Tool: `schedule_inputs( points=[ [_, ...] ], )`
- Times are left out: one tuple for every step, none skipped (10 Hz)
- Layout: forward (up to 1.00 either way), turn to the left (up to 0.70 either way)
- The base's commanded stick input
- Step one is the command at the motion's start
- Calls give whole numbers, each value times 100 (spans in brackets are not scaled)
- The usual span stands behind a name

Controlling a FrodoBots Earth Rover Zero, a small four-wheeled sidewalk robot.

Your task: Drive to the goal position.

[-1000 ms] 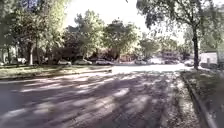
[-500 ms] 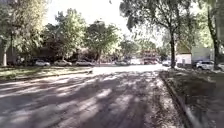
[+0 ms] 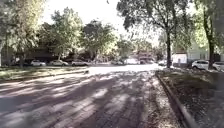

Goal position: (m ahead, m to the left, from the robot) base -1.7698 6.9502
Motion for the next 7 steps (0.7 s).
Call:
schedule_inputs(
  points=[
    [70, 0],
    [70, 0],
    [70, 0],
    [70, 0],
    [70, 0],
    [70, 0],
    [70, 0]
  ],
)
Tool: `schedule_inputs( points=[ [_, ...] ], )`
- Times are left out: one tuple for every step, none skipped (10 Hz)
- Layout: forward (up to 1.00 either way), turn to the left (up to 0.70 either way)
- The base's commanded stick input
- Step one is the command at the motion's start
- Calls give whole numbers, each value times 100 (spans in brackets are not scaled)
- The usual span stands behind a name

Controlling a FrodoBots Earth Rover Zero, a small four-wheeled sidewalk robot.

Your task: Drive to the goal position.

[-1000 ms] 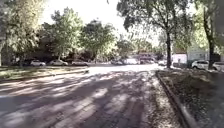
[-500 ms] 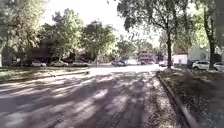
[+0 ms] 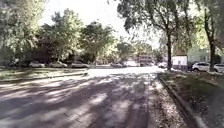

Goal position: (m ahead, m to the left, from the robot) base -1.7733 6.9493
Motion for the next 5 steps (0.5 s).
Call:
schedule_inputs(
  points=[
    [70, 0],
    [70, 0],
    [70, 0],
    [70, 0],
    [70, 0]
  ],
)
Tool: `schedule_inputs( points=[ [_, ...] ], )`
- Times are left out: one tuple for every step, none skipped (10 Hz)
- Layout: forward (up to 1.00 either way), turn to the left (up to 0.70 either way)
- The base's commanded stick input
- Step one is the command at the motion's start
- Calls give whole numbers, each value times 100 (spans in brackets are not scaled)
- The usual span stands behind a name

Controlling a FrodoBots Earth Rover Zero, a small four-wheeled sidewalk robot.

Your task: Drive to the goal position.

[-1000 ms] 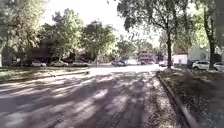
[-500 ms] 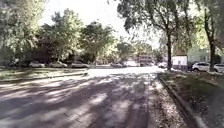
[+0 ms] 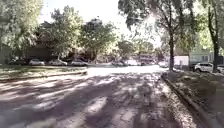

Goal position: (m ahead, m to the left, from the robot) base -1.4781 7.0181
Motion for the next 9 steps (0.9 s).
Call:
schedule_inputs(
  points=[
    [70, 0],
    [70, 0],
    [70, 0],
    [70, 0],
    [70, 0],
    [70, 0],
    [70, 0],
    [70, 0],
    [70, 0]
  ],
)
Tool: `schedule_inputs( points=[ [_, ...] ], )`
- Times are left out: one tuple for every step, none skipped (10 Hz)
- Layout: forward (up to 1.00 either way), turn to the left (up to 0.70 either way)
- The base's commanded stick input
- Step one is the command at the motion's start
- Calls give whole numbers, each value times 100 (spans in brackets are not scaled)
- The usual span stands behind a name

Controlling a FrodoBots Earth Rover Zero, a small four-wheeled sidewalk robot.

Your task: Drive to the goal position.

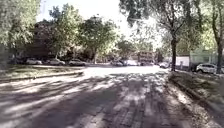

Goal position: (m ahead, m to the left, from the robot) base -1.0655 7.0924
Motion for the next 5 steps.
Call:
schedule_inputs(
  points=[
    [70, 0],
    [70, 0],
    [70, 0],
    [70, 0],
    [70, 0]
  ],
)
